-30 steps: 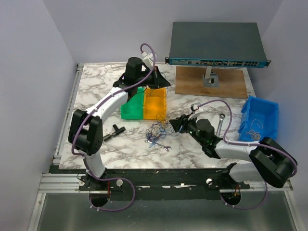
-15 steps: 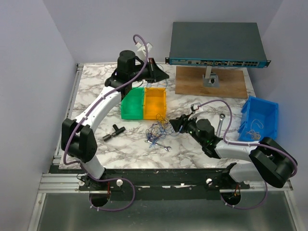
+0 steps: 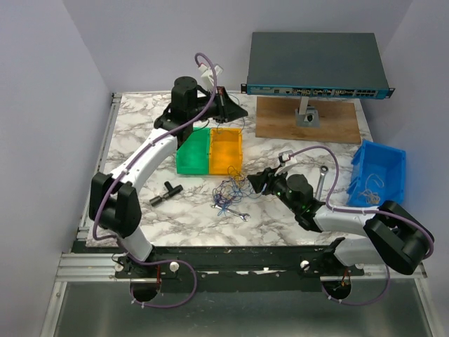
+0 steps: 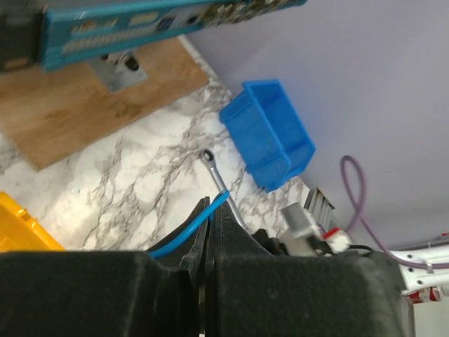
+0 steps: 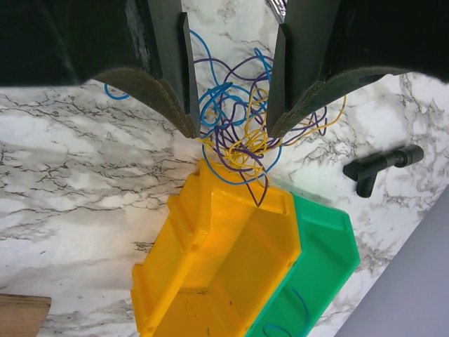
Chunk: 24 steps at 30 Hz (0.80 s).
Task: Untangle the cables
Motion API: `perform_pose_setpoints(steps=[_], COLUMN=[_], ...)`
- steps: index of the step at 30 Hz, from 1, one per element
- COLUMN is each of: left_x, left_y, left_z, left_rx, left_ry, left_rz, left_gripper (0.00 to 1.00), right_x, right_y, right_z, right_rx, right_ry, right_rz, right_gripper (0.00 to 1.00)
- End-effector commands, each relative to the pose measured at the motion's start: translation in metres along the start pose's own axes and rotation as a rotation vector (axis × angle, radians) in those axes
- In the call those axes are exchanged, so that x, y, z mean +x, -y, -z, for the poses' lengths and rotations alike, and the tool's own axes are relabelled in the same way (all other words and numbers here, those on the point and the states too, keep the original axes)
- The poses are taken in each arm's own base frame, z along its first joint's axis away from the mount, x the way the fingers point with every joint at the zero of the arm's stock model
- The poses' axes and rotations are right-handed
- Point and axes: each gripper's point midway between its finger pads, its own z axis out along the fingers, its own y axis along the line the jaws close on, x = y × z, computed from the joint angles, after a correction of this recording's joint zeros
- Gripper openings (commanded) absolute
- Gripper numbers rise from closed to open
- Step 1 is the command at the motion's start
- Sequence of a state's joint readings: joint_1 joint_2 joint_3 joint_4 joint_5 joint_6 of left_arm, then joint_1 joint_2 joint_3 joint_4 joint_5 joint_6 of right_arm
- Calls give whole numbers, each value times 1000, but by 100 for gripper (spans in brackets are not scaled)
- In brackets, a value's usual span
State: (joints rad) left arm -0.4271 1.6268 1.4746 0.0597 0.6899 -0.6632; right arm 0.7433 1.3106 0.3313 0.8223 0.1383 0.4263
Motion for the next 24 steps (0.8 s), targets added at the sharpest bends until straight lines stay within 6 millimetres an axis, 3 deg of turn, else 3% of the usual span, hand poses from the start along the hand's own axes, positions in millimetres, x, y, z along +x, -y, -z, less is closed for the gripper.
perform_pose_setpoints(steps=[1,7,13,24], left_x=[45,70,65,-10], left_y=[-50,-80,-81,-7], left_z=[-23,-38,-37,0], left_rx=[-18,-38,-68,-71], left_ry=[-81,-134,-135,-24], left_rz=[96,158,152,-40], left_gripper=[0,0,0,0], right_x=[-10,-11,-10,-10], right_y=[-1,0,0,-1], right_z=[2,2,1,0], right_rx=[1,5,7,4], right_ry=[48,51,47,47], right_rz=[8,11,12,14], right_gripper=[50,50,50,50])
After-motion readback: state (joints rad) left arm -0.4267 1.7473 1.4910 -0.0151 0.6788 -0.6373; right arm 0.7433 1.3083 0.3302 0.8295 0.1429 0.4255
